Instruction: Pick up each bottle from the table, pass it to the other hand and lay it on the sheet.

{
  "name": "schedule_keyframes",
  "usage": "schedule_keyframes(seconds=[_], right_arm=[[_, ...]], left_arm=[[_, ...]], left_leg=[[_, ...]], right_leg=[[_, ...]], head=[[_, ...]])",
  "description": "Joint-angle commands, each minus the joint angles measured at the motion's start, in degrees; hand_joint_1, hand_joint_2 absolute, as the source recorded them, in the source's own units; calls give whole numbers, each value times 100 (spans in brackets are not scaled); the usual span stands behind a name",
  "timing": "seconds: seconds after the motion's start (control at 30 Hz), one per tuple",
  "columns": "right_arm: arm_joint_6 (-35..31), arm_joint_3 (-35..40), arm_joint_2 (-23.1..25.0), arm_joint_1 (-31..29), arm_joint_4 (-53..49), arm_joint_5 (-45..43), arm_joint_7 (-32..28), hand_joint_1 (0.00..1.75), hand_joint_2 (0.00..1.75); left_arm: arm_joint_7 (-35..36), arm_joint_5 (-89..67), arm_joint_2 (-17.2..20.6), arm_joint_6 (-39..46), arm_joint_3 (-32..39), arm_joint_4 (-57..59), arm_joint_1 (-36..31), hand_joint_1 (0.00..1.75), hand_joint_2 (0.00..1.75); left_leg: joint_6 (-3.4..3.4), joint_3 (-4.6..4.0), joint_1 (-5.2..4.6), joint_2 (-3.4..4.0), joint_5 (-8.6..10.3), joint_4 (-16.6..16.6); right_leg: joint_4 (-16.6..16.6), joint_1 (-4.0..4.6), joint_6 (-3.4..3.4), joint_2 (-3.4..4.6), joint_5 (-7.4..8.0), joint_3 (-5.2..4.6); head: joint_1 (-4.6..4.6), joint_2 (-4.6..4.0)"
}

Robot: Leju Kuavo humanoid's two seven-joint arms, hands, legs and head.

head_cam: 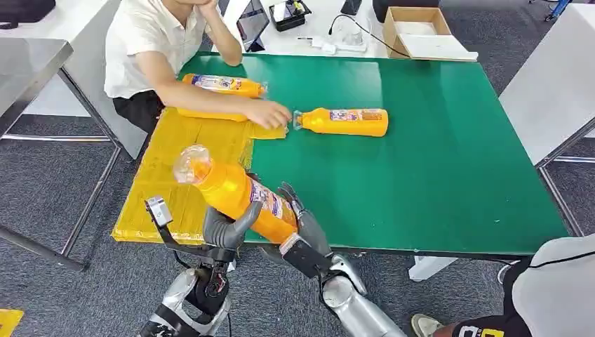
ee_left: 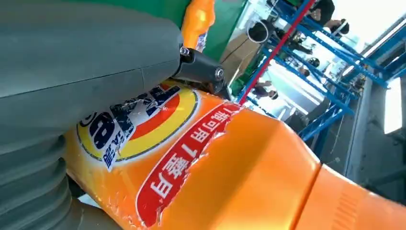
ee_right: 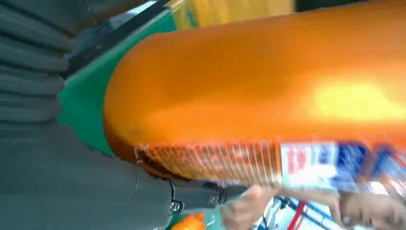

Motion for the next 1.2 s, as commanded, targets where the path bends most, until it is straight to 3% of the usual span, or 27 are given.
schedule_keyframes(seconds=[0.03,0.13,0.5,0.57,0.6,0.63,0.7,0.73,0.83,0.97,1.07,1.2], right_arm=[[-425,2,-452,622,-1769,280,104,0,0],[-141,-15,-488,556,-1618,12,-82,0,0],[-164,-32,-461,543,-1489,10,-121,0,0],[-271,-72,-418,567,-1278,32,-182,0,0],[-305,43,-445,590,-1335,-32,-254,0,0],[-337,71,-454,592,-1335,-51,-254,0,0],[-419,257,-511,615,-1505,-283,-254,0,0],[-435,325,-533,609,-1583,-380,-254,0,0],[-399,423,-582,545,-1691,-543,-254,0,0],[-328,497,-553,428,-1667,-644,-254,0,0],[-357,777,-557,311,-1691,-782,-254,0,0],[-278,947,-521,279,-1646,-896,-254,0,0]], left_arm=[[14,-642,146,1319,565,1103,-1130,175,175],[-141,-788,53,1610,797,1635,-1553,175,175],[-351,-923,26,1769,815,1589,-1494,175,175],[-494,-1290,94,2314,880,1719,-1580,175,175],[-1006,-2291,146,3492,873,1935,-1700,175,175],[-1052,-2411,151,3594,891,1972,-1718,175,175],[-1439,-3698,263,4616,932,2297,-1874,175,175],[-1469,-4818,87,4616,1552,2373,-1860,175,175],[-869,-7513,-16,4616,2104,2956,-2128,175,175],[-436,-8469,86,4616,1828,4066,-2695,175,175],[261,-10032,185,4616,1549,4886,-3049,175,175],[651,-10469,216,4459,1163,5752,-3322,175,175]], left_leg=[[-5,3,2,-10,-1,0],[-4,0,1,-14,3,-2],[-8,11,2,-2,8,-4],[-12,27,6,-1,-1,-2],[-12,27,4,2,2,-5],[-11,12,4,3,6,-4],[-11,9,4,2,8,-5],[-19,43,9,2,-4,-4],[-11,11,7,6,7,-3],[-8,8,4,-2,12,-3],[-9,4,4,7,11,-1],[-13,24,6,-9,7,-4]], right_leg=[[1,3,-8,-11,-5,8],[-1,2,-7,-15,-2,6],[-2,3,-22,-7,6,13],[-2,7,-28,-6,-1,30],[-3,6,-27,-3,2,28],[-3,6,-23,-2,8,13],[-3,6,-23,-4,9,10],[1,12,-36,-4,-4,43],[-3,10,-24,2,10,10],[-1,6,-21,-4,10,9],[2,6,-24,1,13,3],[0,9,-29,-10,3,27]], head=[[-2,0],[0,0],[0,0],[0,0],[0,-2],[0,0],[2,0],[0,-2],[0,0],[2,0],[-2,0],[0,0]])
